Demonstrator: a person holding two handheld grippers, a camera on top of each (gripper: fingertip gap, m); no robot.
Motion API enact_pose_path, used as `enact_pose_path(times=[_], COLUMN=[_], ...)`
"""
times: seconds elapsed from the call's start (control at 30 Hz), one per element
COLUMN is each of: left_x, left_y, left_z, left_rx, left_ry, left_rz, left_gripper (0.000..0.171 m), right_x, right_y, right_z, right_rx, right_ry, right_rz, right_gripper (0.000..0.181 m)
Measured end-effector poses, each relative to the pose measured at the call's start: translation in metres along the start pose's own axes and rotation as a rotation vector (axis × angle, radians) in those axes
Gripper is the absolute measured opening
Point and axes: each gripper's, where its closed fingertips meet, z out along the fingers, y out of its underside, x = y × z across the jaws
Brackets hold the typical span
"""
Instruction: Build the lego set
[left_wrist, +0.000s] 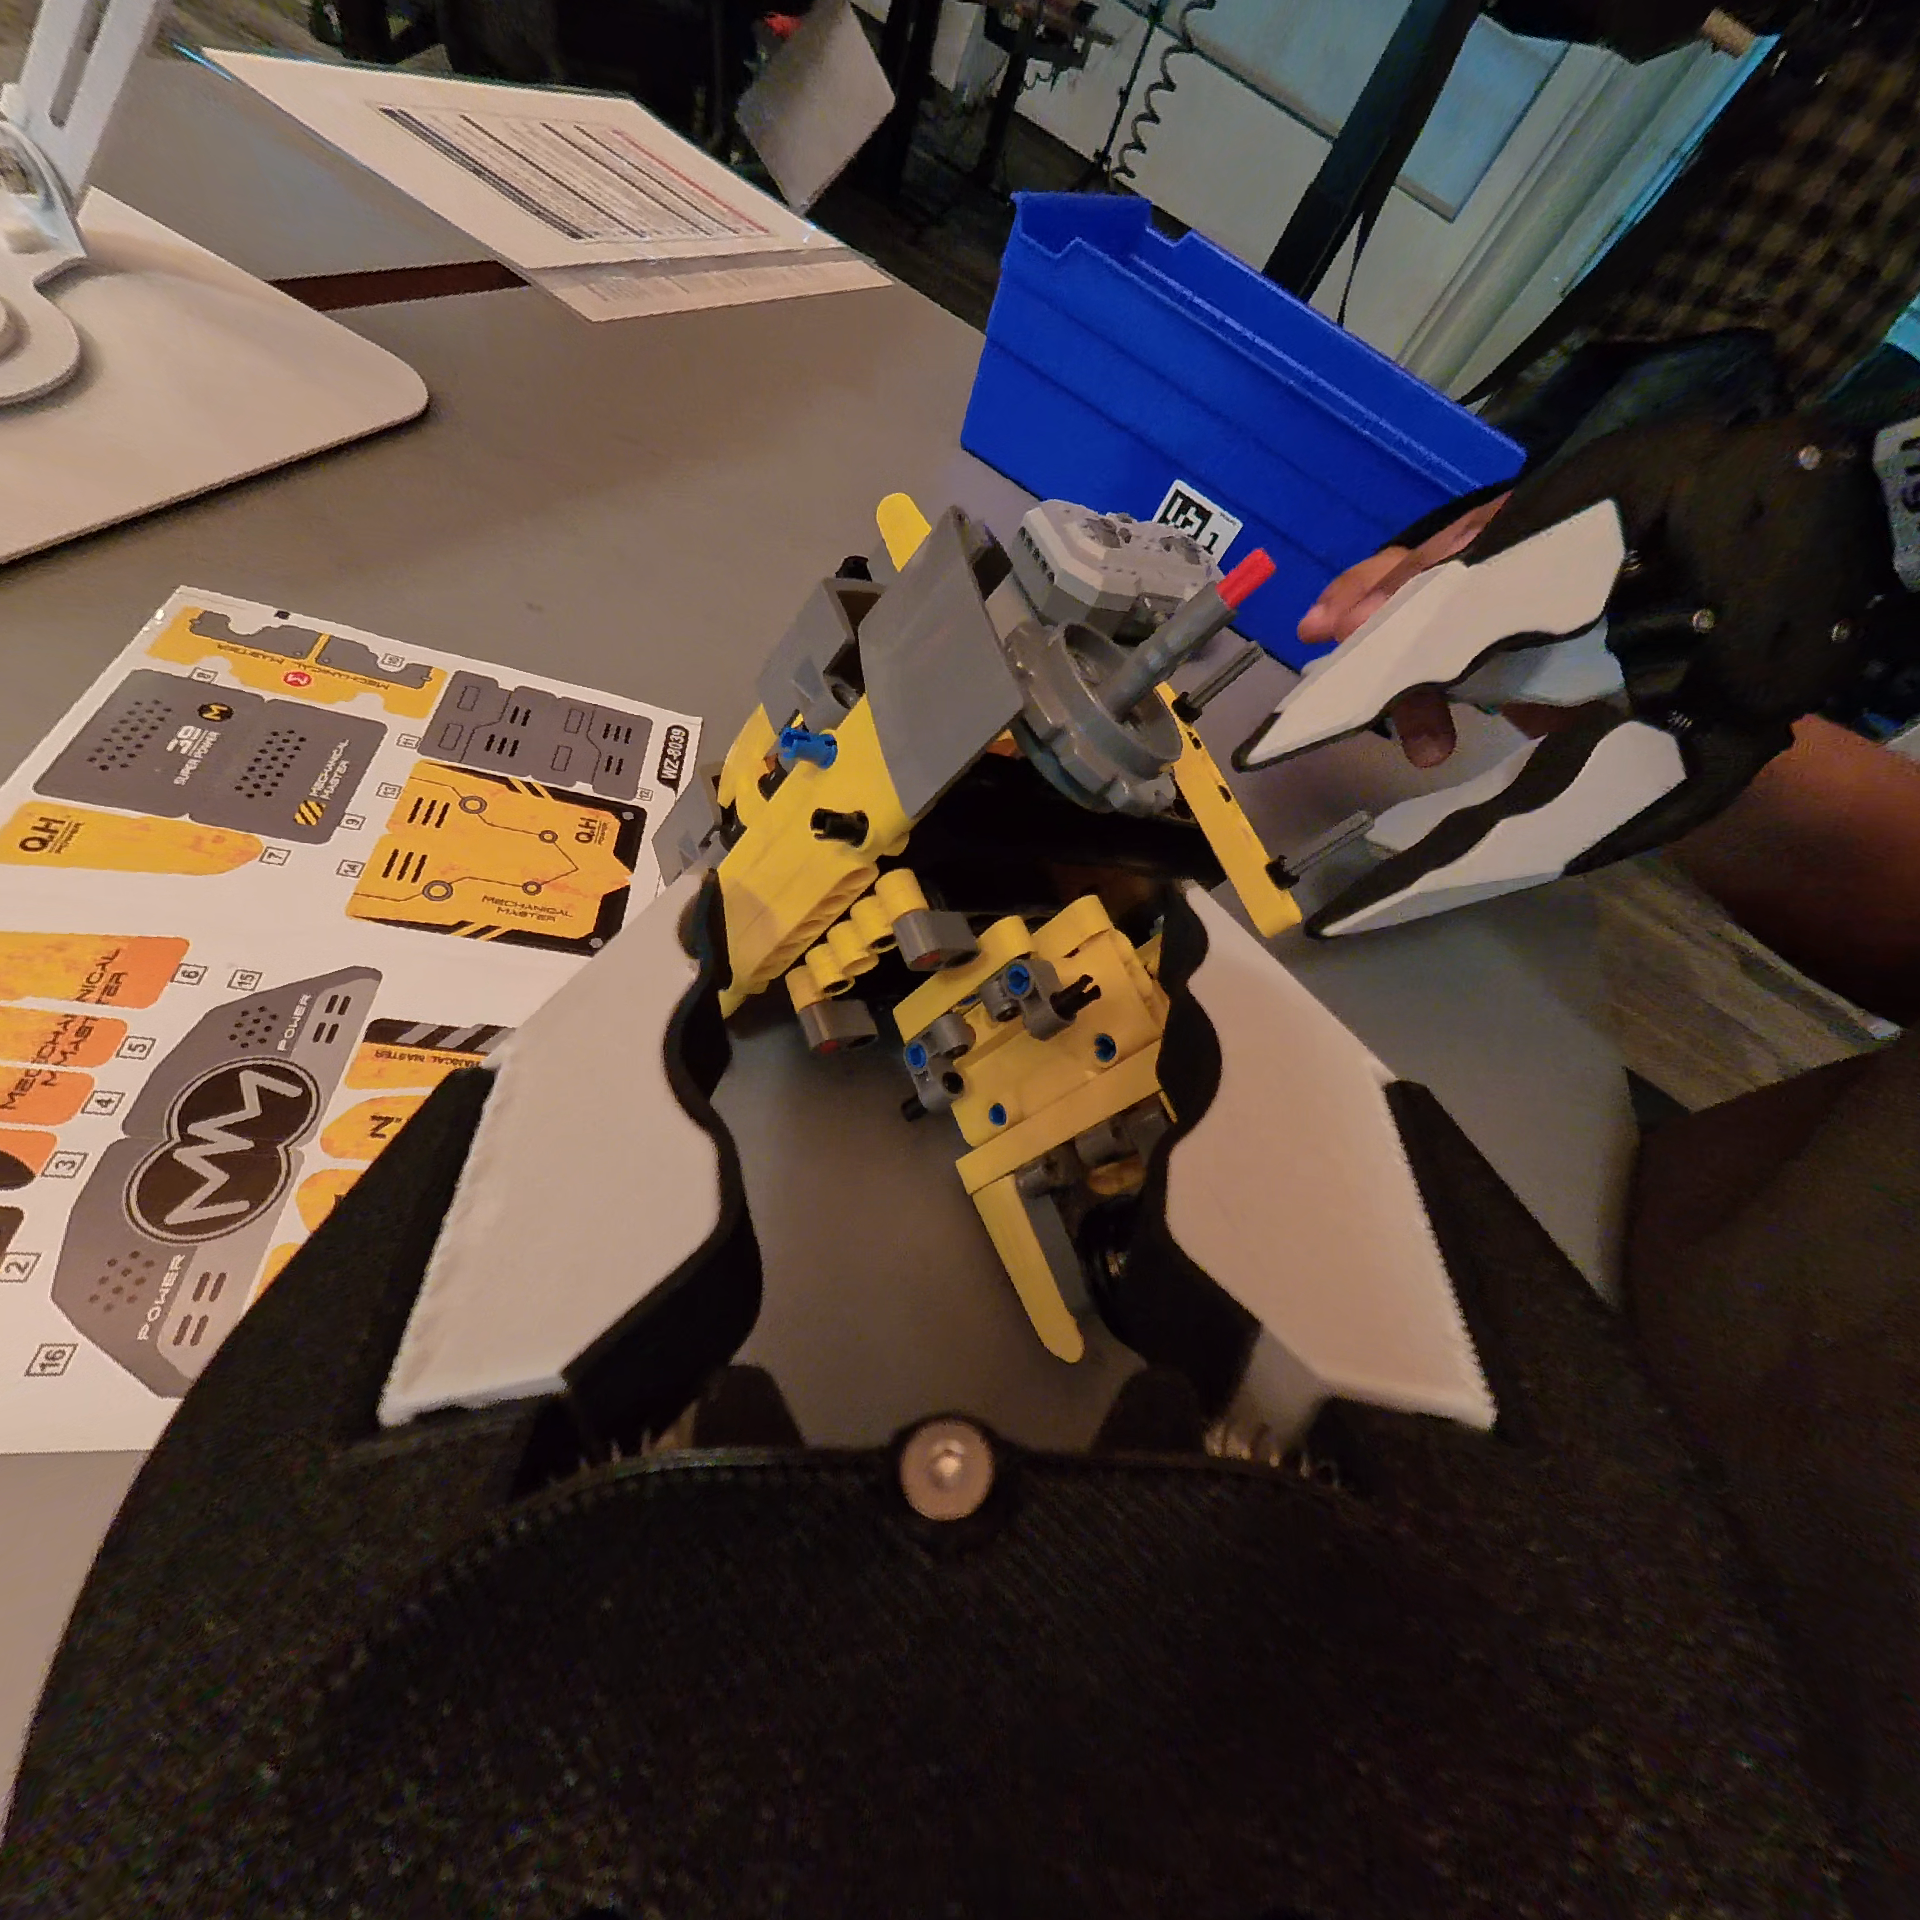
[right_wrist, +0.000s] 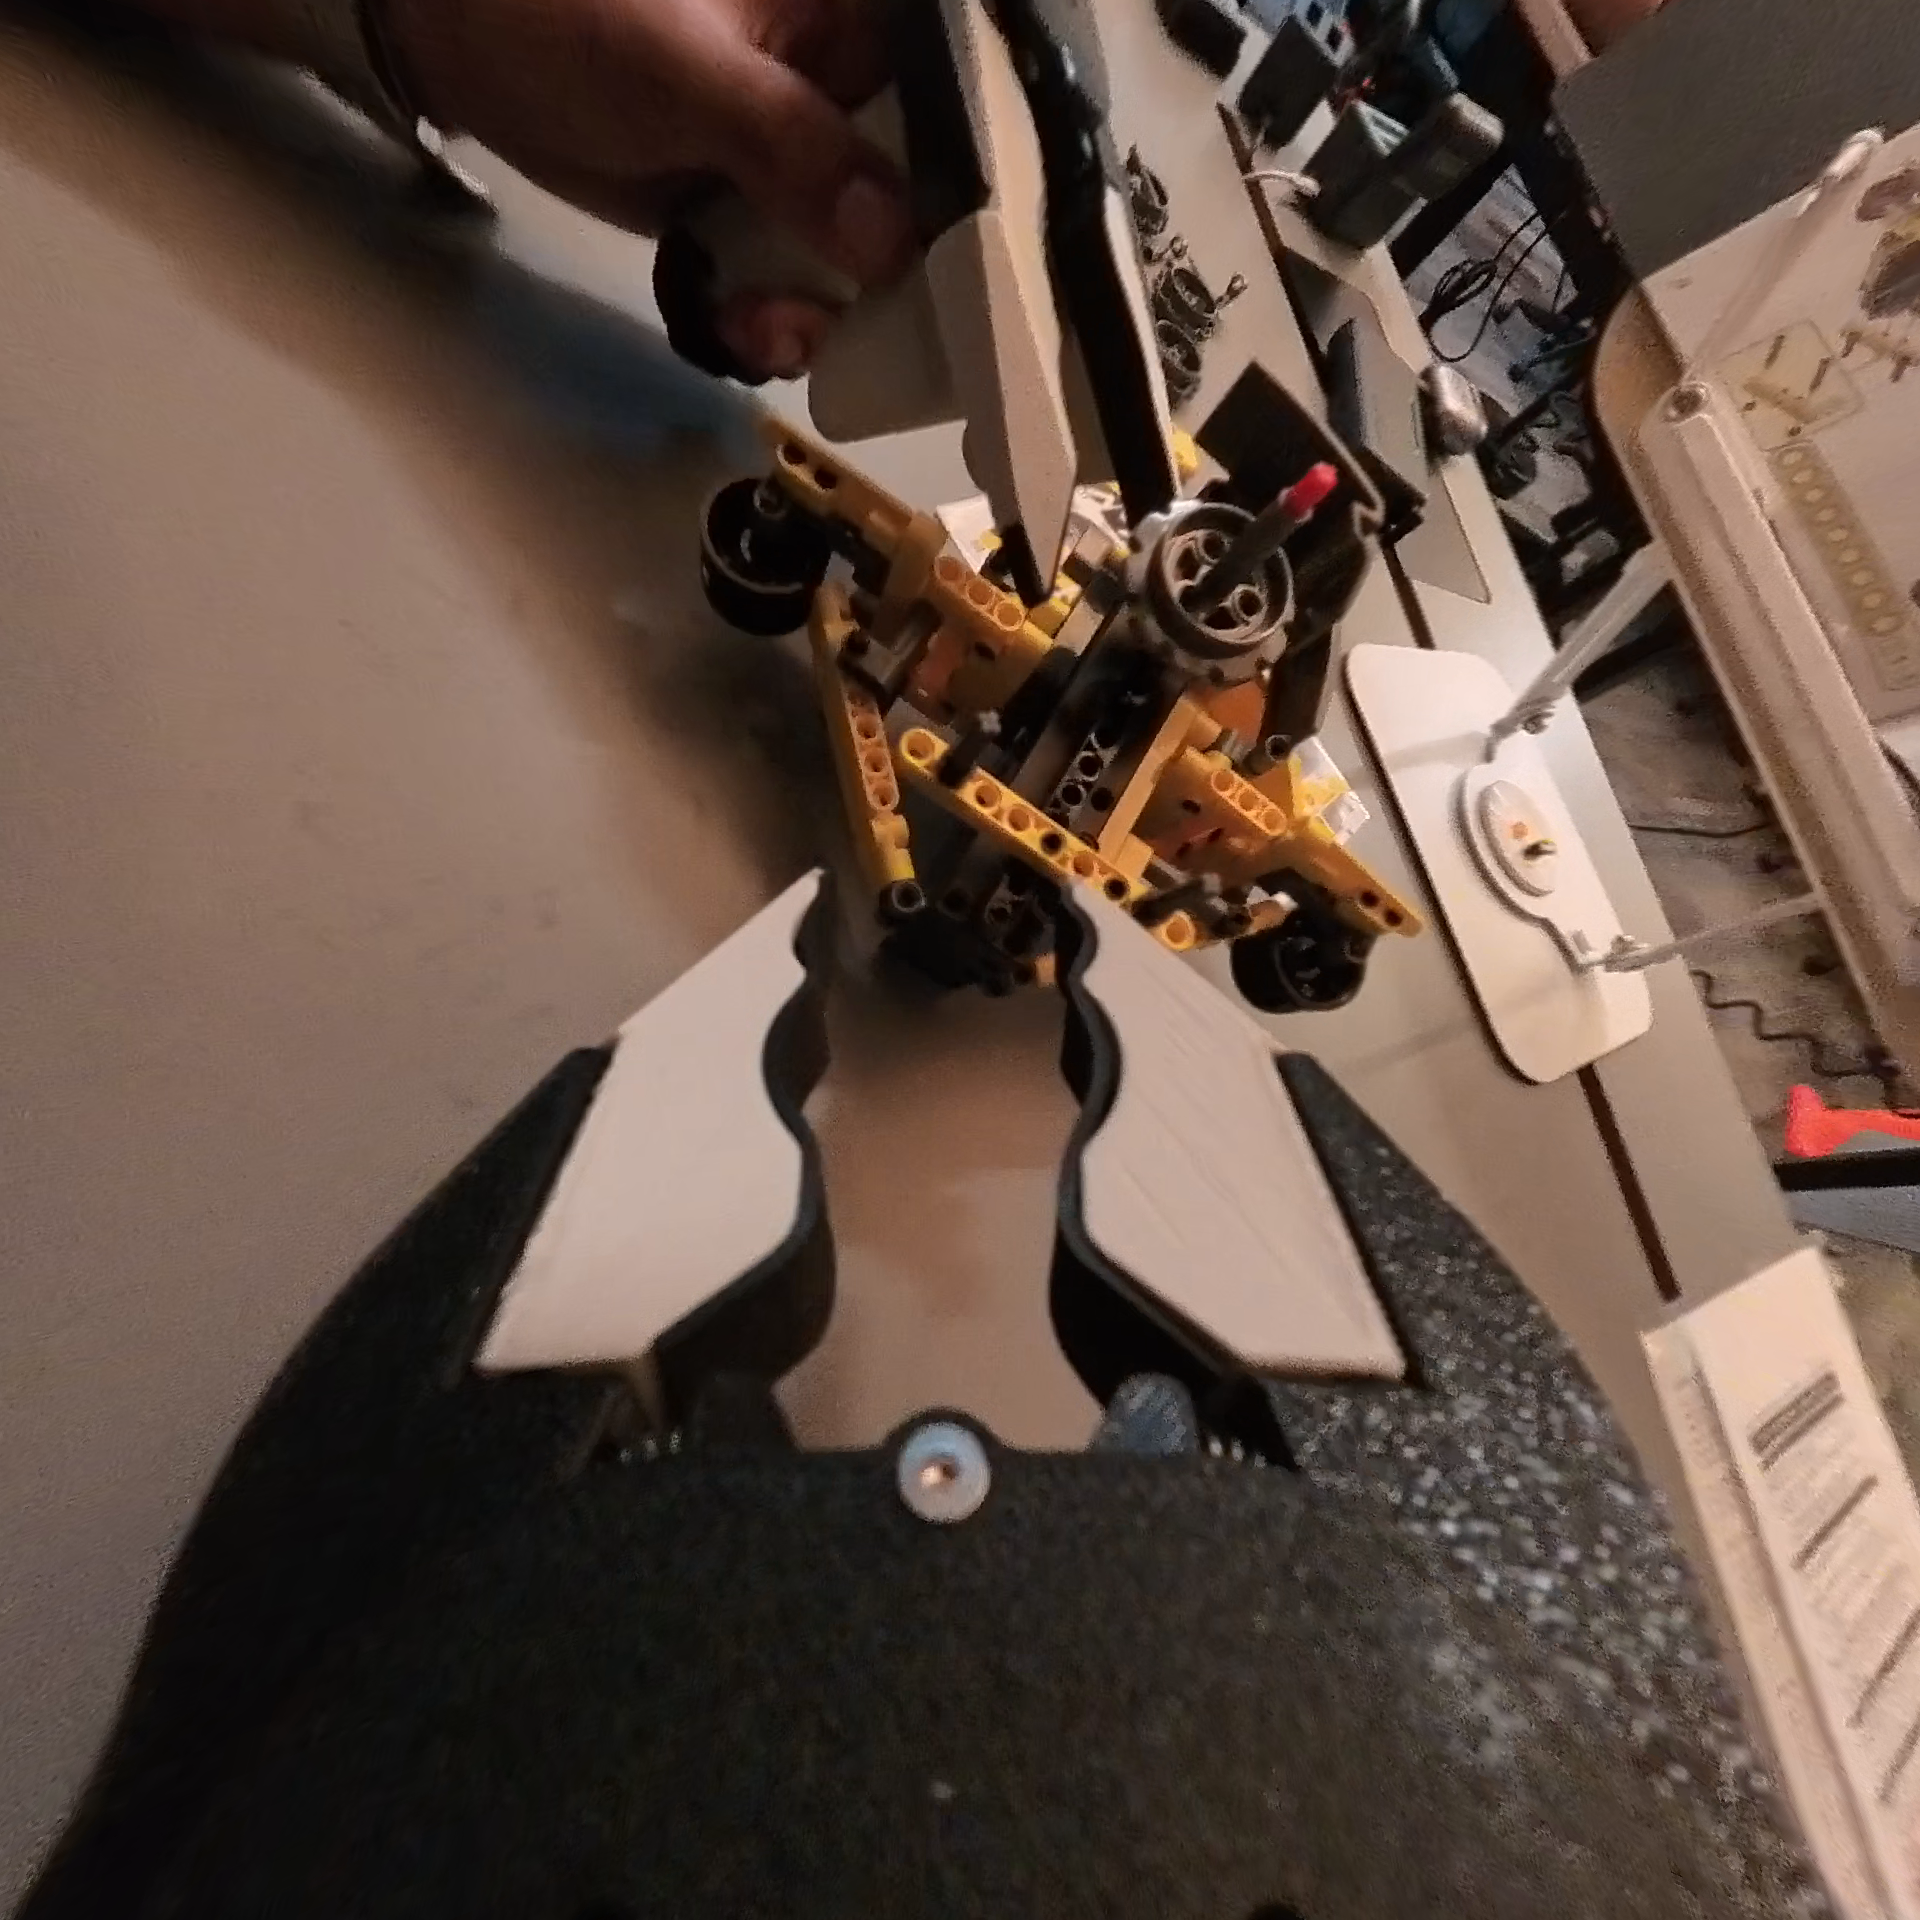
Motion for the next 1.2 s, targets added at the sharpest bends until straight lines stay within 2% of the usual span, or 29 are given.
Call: enact_pose_path(times=[0.17, 0.3, 0.53, 0.9, 1.03, 1.2], left_x=[0.0010, 0.0015, 0.0011, 0.0003, 0.0002, 0.0005], left_y=[-0.0003, 0.0028, 0.0039, 0.0050, 0.0053, 0.0055], left_z=[0.0002, 0.0026, 0.0035, 0.0037, 0.0039, 0.0041], left_rx=[0.002, -0.012, -0.016, -0.021, -0.021, -0.025], left_ry=[0.006, 0.005, 0.001, -0.003, -0.003, -0.003], left_rz=[-0.008, -0.015, -0.015, -0.016, -0.017, -0.017], left_gripper=[0.082, 0.081, 0.081, 0.081, 0.082, 0.082], right_x=[0.0011, 0.0040, 0.0038, -0.0017, -0.0034, 0.0053], right_y=[-0.0017, 0.0001, 0.0005, -0.0011, -0.0012, -0.0011], right_z=[0.0070, 0.0081, 0.0078, 0.0081, 0.0081, 0.0087], right_rx=[-0.046, -0.084, -0.112, -0.139, -0.166, -0.202], right_ry=[-0.001, 0.018, 0.001, -0.043, -0.070, -0.033], right_rz=[-0.075, -0.153, -0.201, -0.213, -0.166, -0.103], right_gripper=[0.043, 0.036, 0.036, 0.037, 0.040, 0.026])
